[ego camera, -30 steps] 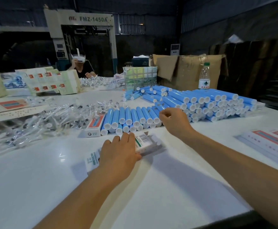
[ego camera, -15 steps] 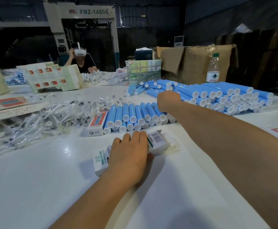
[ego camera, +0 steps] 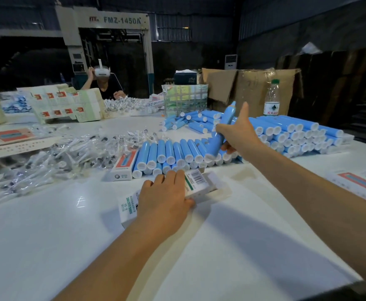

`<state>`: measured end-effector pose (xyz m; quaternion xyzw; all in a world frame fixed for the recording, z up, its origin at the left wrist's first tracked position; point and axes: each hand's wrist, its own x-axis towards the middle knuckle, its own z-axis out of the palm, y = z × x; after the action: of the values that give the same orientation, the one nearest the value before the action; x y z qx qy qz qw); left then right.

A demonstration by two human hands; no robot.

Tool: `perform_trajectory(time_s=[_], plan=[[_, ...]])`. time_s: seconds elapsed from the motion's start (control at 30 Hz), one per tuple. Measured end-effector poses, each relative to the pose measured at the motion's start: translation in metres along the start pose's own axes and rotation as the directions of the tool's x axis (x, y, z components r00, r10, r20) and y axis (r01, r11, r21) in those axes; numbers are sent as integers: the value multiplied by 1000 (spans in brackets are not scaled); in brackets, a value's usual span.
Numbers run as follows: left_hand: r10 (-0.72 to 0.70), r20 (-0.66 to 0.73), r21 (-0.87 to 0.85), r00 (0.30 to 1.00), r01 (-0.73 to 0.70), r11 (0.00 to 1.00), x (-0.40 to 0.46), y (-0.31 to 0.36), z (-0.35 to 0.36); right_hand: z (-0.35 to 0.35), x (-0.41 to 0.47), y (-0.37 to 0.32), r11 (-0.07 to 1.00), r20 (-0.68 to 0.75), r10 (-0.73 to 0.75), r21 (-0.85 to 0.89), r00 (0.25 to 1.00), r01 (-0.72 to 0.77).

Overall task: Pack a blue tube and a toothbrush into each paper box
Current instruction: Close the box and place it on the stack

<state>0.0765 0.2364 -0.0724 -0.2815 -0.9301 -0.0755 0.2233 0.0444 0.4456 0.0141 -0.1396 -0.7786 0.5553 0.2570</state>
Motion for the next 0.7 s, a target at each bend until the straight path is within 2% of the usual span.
perform_trajectory(time_s=[0.07, 0.13, 0.3, 0.43, 0.63, 0.7], plan=[[-22, -13, -5, 1000, 22, 1000, 1, 0, -2, -15, -27, 10, 975, -22, 9, 221, 1000, -4], [-45, -31, -17, 998, 44, 999, 1, 1, -4, -21, -48, 21, 936, -57, 38, 353, 998, -15], [-75, -58, -41, 996, 72, 997, -1, 5, -6, -7, -79, 39, 887, -45, 30, 462, 999, -6], [-83, -48, -11, 995, 83, 997, -2, 2, -8, 4, -88, 42, 888, -16, 17, 461, 1000, -8], [-65, -34, -4, 997, 65, 998, -2, 3, -9, -7, -73, 45, 767, -113, 264, 627, 958, -138], [-71, -30, -17, 997, 70, 997, -1, 4, -9, -9, -73, 48, 758, -118, 290, 634, 950, -152]])
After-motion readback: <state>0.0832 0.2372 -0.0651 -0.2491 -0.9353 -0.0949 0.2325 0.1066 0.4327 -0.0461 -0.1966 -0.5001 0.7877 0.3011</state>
